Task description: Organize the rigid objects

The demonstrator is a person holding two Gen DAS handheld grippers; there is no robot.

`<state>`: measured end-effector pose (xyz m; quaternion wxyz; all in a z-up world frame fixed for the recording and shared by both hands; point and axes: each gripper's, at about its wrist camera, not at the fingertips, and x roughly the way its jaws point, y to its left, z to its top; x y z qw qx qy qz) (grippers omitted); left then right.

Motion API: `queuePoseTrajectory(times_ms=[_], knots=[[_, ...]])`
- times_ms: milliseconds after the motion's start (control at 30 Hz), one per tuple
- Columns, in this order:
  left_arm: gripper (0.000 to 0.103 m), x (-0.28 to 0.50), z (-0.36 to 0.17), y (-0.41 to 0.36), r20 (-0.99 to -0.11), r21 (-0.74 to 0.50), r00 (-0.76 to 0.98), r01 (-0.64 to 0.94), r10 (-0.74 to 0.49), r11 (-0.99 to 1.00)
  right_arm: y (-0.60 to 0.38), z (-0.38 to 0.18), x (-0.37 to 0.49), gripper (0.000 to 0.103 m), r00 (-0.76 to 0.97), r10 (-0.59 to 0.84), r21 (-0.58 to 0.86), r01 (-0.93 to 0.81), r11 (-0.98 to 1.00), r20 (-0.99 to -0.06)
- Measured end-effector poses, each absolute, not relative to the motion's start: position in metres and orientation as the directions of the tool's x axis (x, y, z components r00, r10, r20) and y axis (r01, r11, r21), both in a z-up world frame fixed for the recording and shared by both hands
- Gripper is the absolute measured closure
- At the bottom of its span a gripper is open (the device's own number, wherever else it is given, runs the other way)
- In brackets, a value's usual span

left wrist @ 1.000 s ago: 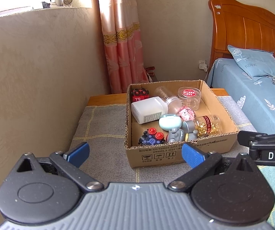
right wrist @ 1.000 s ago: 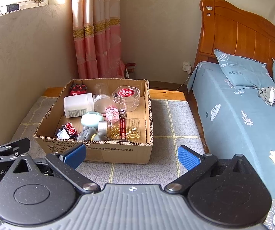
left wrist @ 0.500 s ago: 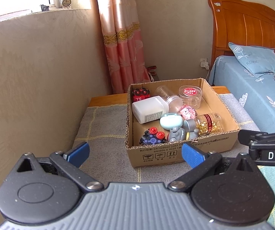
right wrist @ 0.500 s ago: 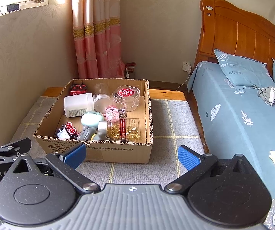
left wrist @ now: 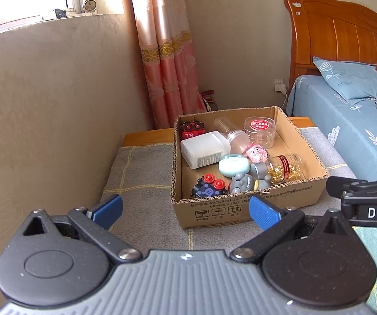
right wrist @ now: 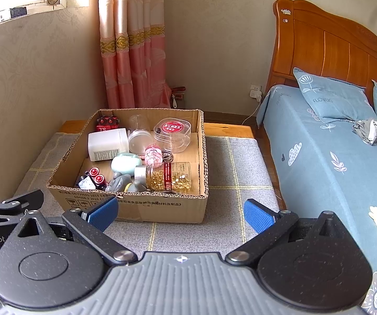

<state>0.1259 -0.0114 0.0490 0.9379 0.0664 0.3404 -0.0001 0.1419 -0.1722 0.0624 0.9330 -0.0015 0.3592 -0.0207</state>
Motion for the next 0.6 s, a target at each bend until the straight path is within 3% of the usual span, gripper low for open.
queuePoseTrajectory(times_ms=[600], knots=[[0.001, 0.1197, 0.0514, -0.0138, -0.638, 0.122, 0.769, 0.047, 0.042, 0.991, -0.1714, 0.0646, 0.1327, 0.0, 0.75, -0.039, -0.018, 0.037, 0.999, -0.66]])
